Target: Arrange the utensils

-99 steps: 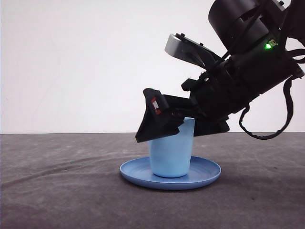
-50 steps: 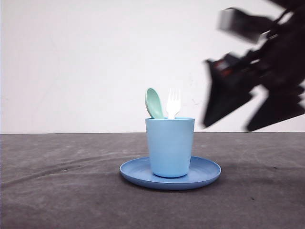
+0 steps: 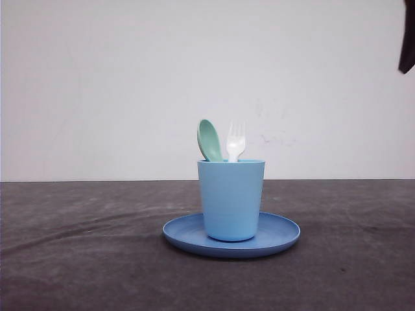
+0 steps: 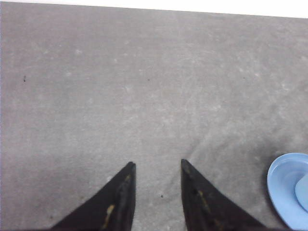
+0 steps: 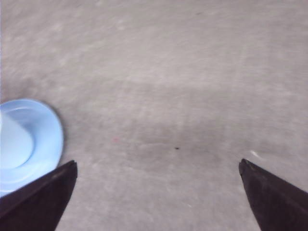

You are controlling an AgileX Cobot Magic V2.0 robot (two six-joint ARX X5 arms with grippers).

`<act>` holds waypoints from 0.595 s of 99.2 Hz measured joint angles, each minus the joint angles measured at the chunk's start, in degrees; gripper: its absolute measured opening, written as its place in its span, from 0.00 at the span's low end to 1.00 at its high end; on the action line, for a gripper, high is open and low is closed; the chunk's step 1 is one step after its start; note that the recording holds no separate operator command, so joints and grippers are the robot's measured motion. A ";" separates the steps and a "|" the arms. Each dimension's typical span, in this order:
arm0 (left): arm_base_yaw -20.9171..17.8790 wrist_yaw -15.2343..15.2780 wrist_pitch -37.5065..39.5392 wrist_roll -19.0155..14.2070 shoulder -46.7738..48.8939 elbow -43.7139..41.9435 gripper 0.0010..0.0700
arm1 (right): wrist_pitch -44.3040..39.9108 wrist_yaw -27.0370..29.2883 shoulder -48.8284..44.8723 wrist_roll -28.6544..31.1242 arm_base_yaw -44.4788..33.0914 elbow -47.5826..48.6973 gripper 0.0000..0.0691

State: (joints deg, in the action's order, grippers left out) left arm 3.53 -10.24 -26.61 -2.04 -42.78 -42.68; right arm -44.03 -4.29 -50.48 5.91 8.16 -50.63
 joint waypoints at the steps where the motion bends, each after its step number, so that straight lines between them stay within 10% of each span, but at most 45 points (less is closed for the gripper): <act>1: 0.00 0.02 -0.02 0.13 0.00 0.00 0.22 | -0.22 0.00 0.00 -0.04 -0.07 0.00 0.98; 44: 0.00 2.40 -0.20 2.47 0.00 0.00 0.21 | -2.91 -0.02 -0.87 -0.09 -0.20 0.00 0.97; 59: 0.00 2.40 -0.74 2.49 0.00 0.00 0.05 | -2.95 -0.02 -0.87 -0.11 -0.20 0.00 0.41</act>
State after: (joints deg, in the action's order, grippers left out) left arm 3.53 -7.84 -27.35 0.45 -42.78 -42.68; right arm -46.98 -4.32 -51.35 5.80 7.97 -50.63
